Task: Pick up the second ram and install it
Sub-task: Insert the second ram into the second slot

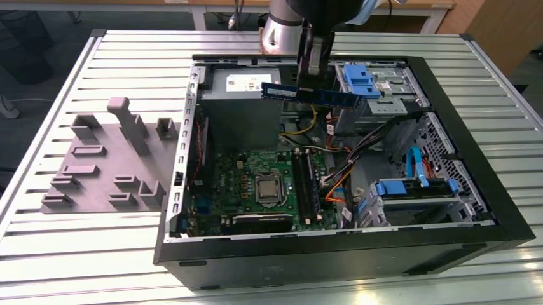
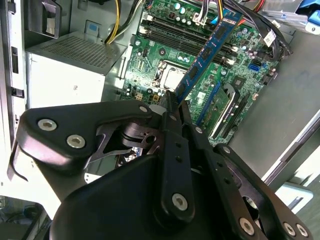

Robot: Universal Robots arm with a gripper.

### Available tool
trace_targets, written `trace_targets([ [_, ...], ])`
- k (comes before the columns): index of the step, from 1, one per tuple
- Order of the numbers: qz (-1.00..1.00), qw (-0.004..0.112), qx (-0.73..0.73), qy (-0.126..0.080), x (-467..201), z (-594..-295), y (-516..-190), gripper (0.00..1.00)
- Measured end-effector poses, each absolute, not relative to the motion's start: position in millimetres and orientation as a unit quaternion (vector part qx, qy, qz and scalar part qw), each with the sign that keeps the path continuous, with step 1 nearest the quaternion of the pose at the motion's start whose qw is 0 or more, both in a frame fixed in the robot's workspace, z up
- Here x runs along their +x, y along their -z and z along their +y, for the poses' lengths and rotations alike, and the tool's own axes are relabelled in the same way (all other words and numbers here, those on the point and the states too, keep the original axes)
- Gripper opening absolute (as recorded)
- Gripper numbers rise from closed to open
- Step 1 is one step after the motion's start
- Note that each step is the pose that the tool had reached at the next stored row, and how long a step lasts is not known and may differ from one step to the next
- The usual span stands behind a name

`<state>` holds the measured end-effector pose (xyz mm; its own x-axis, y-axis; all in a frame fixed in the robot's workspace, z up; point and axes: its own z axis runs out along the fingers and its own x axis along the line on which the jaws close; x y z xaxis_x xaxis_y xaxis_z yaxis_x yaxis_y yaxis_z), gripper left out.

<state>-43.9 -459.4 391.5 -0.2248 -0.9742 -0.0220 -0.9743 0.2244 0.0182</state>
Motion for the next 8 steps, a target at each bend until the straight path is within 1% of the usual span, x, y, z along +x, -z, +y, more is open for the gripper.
trace_targets([
  [8, 0.785, 0.003, -0.619, -0.014, -43.9, -459.4, -391.5, 0.14],
])
